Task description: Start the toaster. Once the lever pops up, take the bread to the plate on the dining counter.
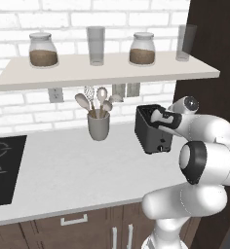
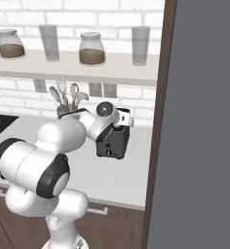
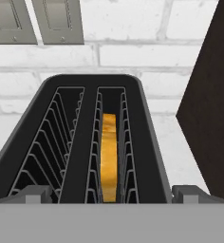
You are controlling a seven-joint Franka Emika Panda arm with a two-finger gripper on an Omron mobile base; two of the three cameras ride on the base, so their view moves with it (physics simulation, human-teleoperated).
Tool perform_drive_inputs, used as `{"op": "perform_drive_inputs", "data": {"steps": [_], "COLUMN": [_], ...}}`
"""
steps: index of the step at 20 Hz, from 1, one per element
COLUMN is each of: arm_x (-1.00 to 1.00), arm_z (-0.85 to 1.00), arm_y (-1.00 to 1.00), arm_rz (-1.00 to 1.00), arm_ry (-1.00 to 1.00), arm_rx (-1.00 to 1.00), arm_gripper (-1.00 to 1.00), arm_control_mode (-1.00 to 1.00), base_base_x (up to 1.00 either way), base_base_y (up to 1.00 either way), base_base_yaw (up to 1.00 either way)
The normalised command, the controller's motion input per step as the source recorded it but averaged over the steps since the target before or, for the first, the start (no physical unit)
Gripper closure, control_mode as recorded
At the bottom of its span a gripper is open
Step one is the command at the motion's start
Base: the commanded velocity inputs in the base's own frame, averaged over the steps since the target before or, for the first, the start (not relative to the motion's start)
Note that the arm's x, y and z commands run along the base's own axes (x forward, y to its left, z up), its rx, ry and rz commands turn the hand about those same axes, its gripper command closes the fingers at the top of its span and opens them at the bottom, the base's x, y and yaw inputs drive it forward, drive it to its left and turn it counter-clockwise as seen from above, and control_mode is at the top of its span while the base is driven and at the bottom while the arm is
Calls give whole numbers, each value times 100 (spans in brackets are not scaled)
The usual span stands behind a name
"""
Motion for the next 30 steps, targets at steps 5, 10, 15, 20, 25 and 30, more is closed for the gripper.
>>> {"op": "perform_drive_inputs", "data": {"steps": [5,10,15,20,25,30], "arm_x": [0,0,0,0,0,0], "arm_z": [0,0,0,0,0,0], "arm_y": [0,0,0,0,0,0], "arm_rz": [0,0,0,0,0,0], "arm_ry": [0,0,0,0,0,0], "arm_rx": [0,0,0,0,0,0], "arm_gripper": [-100,-100,-100,-100,-100,-100], "arm_control_mode": [-100,-100,-100,-100,-100,-100], "base_base_x": [0,0,0,0,0,0], "base_base_y": [0,0,0,0,0,0], "base_base_yaw": [0,0,0,0,0,0]}}
